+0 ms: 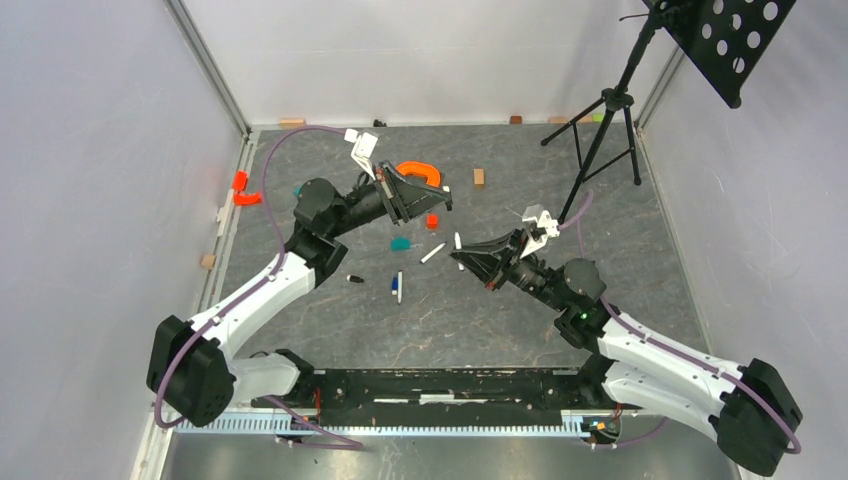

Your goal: Insert the pens into the pen caps

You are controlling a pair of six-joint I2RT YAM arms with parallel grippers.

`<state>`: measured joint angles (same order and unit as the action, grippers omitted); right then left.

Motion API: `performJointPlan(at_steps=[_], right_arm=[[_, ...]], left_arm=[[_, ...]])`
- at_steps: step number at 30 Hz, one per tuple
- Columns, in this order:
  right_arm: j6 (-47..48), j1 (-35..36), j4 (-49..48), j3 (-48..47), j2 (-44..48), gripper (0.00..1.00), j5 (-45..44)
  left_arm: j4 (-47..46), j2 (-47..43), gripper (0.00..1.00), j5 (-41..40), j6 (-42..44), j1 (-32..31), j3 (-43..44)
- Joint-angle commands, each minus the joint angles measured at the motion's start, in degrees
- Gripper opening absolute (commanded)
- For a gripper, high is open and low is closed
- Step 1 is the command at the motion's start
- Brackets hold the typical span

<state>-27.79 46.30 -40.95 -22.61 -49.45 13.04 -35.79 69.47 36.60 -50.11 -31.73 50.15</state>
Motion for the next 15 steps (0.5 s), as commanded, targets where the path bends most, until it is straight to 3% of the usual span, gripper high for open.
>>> performJointPlan(at_steps=[1, 15], right_arm=[[0.0, 0.5, -3.9, -4.5, -1.5, 0.00, 0.3], [1.0, 0.7, -1.9, -6.0, -2.3, 0.00, -1.4]], left_arm=[[-3.9, -0.1, 0.02, 1.6, -2.1, 0.2, -0.5], [-6.3, 1.3, 0.02, 4.8, -1.7, 0.0, -0.8]])
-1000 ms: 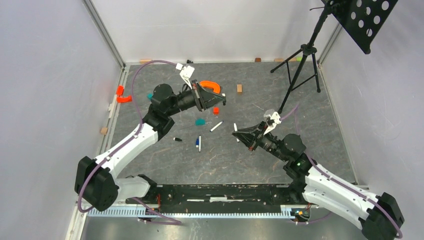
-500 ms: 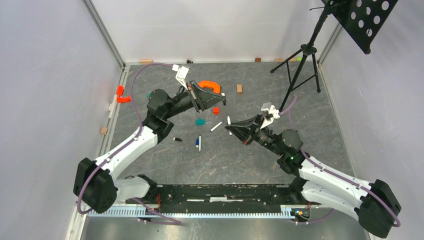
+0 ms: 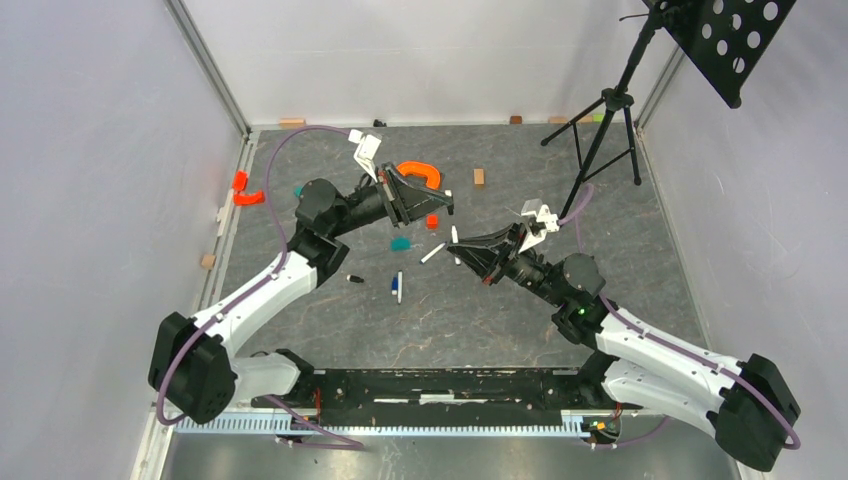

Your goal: Insert the pens into the pen caps

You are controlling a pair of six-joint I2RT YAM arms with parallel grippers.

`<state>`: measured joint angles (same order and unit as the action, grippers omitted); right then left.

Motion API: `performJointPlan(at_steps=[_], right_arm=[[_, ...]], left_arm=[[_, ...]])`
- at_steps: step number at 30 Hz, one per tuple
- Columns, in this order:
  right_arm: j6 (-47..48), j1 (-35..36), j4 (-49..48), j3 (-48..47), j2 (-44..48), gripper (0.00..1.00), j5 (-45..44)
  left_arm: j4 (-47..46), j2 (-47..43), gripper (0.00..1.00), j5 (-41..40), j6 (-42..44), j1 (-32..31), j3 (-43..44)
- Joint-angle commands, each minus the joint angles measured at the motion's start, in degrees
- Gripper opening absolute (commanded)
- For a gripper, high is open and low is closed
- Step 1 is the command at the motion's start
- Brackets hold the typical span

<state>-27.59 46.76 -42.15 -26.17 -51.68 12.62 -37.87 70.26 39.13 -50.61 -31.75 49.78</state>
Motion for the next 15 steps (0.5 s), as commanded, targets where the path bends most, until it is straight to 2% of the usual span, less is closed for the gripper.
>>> performJointPlan(at_steps=[1, 15], right_arm=[[0.9, 0.3, -0.6, -2.5, -0.1, 0.00, -1.1], [1.9, 0.2, 0.5, -2.7, -0.3, 0.00, -2.4]], left_arm=[[-4.9, 0.6, 0.02, 2.7, -1.4, -0.1, -0.5], [-7.7, 1.8, 0.02, 3.9, -2.9, -0.4, -0.9]])
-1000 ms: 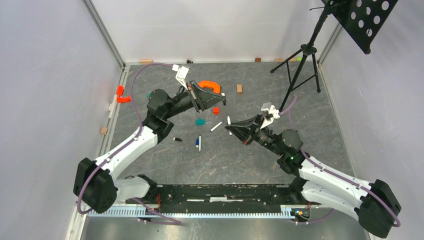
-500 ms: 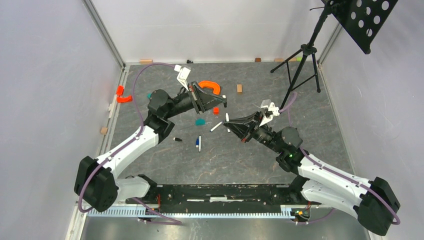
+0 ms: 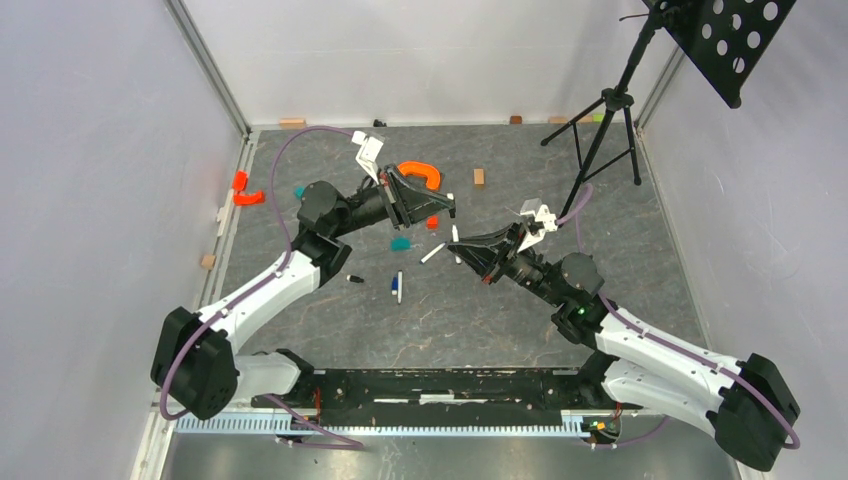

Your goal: Insert the pens into the pen caps

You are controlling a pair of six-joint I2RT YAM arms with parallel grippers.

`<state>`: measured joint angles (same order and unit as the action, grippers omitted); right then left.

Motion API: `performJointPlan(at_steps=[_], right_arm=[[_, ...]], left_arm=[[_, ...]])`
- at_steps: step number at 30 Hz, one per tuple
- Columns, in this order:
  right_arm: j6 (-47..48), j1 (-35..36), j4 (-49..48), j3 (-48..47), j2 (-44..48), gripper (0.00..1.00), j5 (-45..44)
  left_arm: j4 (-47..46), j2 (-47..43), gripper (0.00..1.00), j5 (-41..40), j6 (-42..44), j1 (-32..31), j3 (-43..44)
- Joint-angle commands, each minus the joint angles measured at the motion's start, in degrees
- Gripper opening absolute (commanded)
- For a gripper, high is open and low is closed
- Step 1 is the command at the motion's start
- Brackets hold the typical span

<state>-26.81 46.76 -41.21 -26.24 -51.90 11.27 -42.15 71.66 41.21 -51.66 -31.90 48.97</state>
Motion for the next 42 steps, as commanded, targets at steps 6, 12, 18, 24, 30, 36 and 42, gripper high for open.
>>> performJointPlan(at_steps=[6, 12, 18, 24, 30, 36, 42], right_arm=[[1.2, 0.3, -0.4, -2.9, -0.3, 0.00, -1.5], [1.5, 0.3, -0.2, -2.9, -0.4, 0.00, -2.1], [2.2, 0.3, 0.7, -3.1, 0.0, 0.00, -2.6], [2.8, 0.3, 1.1, -2.5, 0.7, 0.00, -2.8], [3.3, 0.2, 2.5, -2.6, 2.3, 0.00, -3.6], [3.4, 0.2, 2.9, -2.7, 2.5, 0.00, -3.7], [3.4, 0.2, 2.6, -3.1, 2.0, 0.00, -4.1]], left_arm=[[-3.5, 0.7, 0.02, 2.1, -1.9, -0.5, -0.1], [-3.2, 1.0, 0.02, 2.4, -1.7, -0.7, 0.0], [-3.3, 1.3, 0.02, 2.6, -1.6, -1.0, 0.1], [-3.0, 1.1, 0.02, 2.1, -1.4, -1.1, -0.1], [-1.8, 0.7, 0.02, 1.6, -0.4, -1.1, -0.2], [-1.5, 0.8, 0.02, 1.8, -0.2, -1.1, 0.0], [-1.6, 0.9, 0.02, 2.2, 0.2, -1.4, 0.1]])
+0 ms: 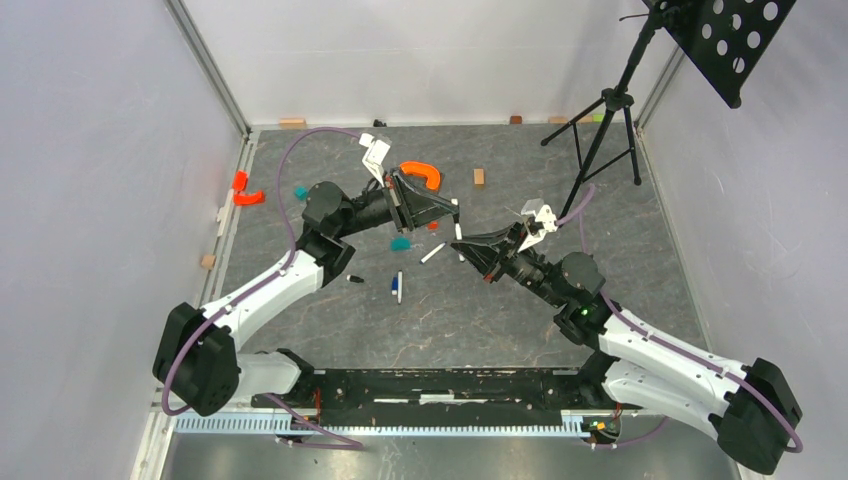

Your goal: Insert the pens into the pen caps

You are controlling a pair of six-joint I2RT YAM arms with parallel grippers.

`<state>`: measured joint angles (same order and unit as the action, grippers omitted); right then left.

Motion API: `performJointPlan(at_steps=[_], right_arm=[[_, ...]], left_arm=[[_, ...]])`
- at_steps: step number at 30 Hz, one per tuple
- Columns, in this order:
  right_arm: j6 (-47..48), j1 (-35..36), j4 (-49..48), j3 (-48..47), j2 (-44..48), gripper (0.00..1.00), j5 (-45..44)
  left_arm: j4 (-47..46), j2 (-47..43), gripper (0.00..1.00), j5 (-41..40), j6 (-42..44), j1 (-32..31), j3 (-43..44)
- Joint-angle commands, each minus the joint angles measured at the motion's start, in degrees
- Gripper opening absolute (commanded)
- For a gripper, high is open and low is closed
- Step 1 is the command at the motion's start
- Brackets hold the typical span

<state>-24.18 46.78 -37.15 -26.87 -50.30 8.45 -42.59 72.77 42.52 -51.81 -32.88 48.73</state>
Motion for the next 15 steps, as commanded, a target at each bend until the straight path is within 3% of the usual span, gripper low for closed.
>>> performJointPlan(at_steps=[1, 15], right_arm=[[0.9, 0.2, -1.2, -2.9, 0.1, 0.00, -1.3], [1.0, 0.2, 2.9, -7.6, -1.5, 0.00, -1.8]], left_arm=[[-1.1, -0.2, 0.02, 0.8, 0.4, -0.4, 0.3], [1.8, -0.2, 0.02, 0.3, 2.8, -1.3, 0.7]])
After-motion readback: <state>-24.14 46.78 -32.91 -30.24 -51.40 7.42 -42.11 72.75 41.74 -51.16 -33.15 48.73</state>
